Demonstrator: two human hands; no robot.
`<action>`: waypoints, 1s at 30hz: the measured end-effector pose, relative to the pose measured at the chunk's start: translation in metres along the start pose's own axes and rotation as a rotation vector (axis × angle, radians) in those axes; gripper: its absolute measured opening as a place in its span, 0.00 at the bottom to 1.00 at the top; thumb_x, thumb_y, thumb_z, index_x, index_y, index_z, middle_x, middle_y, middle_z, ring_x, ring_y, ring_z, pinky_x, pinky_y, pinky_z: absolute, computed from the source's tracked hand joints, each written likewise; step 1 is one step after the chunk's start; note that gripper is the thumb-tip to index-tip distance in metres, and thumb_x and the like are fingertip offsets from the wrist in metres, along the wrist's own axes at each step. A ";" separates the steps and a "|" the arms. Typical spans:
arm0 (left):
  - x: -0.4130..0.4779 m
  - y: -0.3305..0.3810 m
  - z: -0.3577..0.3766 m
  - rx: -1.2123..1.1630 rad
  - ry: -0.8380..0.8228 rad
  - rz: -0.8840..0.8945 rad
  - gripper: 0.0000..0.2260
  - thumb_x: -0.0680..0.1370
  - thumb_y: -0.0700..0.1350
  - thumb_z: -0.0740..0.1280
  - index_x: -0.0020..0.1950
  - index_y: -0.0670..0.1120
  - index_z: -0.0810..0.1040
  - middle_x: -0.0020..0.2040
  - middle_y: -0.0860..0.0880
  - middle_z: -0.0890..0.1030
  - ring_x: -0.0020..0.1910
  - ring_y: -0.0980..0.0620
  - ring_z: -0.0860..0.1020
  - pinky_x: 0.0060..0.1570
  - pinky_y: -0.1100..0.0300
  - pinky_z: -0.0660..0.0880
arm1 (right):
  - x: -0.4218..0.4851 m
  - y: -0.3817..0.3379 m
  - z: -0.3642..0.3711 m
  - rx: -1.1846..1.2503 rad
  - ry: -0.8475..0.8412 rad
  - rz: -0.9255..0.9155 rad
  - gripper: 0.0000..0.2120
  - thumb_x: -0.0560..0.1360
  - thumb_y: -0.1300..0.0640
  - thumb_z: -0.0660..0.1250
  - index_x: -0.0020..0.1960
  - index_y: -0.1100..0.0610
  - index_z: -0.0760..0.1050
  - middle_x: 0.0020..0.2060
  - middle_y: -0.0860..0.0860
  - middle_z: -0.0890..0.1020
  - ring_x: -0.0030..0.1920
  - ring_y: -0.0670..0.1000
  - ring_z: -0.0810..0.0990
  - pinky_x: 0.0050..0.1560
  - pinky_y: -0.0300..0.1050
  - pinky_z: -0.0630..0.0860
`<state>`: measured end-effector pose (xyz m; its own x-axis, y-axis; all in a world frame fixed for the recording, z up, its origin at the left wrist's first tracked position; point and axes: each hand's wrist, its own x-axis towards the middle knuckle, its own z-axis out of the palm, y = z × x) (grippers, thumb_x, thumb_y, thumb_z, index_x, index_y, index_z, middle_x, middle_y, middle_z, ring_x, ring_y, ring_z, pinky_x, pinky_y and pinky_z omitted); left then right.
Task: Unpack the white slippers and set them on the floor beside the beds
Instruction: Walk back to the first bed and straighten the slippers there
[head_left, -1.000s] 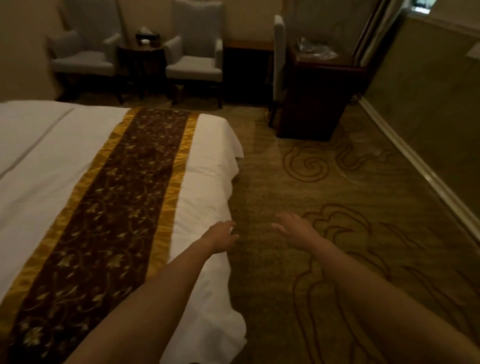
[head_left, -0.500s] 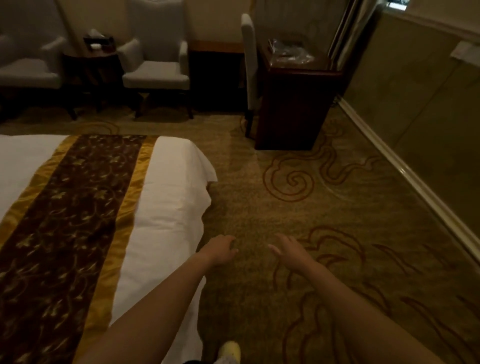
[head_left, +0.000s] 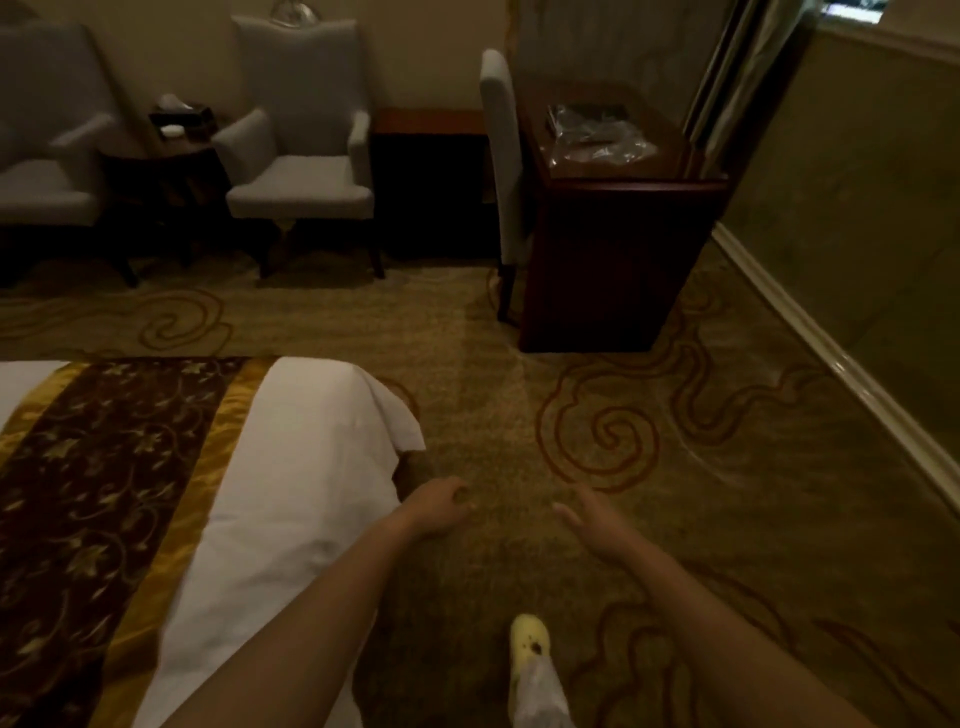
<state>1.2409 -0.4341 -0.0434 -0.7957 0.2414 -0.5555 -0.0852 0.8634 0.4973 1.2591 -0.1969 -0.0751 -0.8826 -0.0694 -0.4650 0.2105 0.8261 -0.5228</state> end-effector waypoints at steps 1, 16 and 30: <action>0.020 0.005 -0.016 -0.027 0.011 -0.020 0.22 0.80 0.48 0.59 0.73 0.45 0.64 0.73 0.44 0.68 0.69 0.47 0.69 0.63 0.57 0.69 | 0.027 -0.005 -0.013 -0.018 -0.010 -0.025 0.27 0.78 0.47 0.58 0.72 0.60 0.59 0.71 0.60 0.65 0.72 0.56 0.63 0.71 0.48 0.61; 0.247 -0.011 -0.232 -0.265 0.208 -0.324 0.22 0.80 0.47 0.58 0.74 0.43 0.62 0.72 0.42 0.68 0.69 0.44 0.69 0.65 0.55 0.68 | 0.372 -0.155 -0.157 -0.159 -0.209 -0.300 0.29 0.77 0.44 0.58 0.73 0.57 0.58 0.71 0.59 0.65 0.70 0.56 0.66 0.68 0.47 0.64; 0.490 -0.051 -0.448 -0.232 0.141 -0.399 0.18 0.80 0.45 0.58 0.68 0.40 0.71 0.69 0.40 0.73 0.67 0.43 0.71 0.63 0.57 0.69 | 0.663 -0.292 -0.264 -0.265 -0.296 -0.295 0.30 0.78 0.44 0.56 0.74 0.56 0.54 0.73 0.58 0.61 0.71 0.56 0.64 0.69 0.51 0.66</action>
<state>0.5869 -0.5581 -0.0423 -0.7455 -0.1646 -0.6458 -0.5194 0.7508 0.4081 0.5015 -0.3368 -0.0424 -0.7234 -0.4459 -0.5271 -0.1785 0.8582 -0.4812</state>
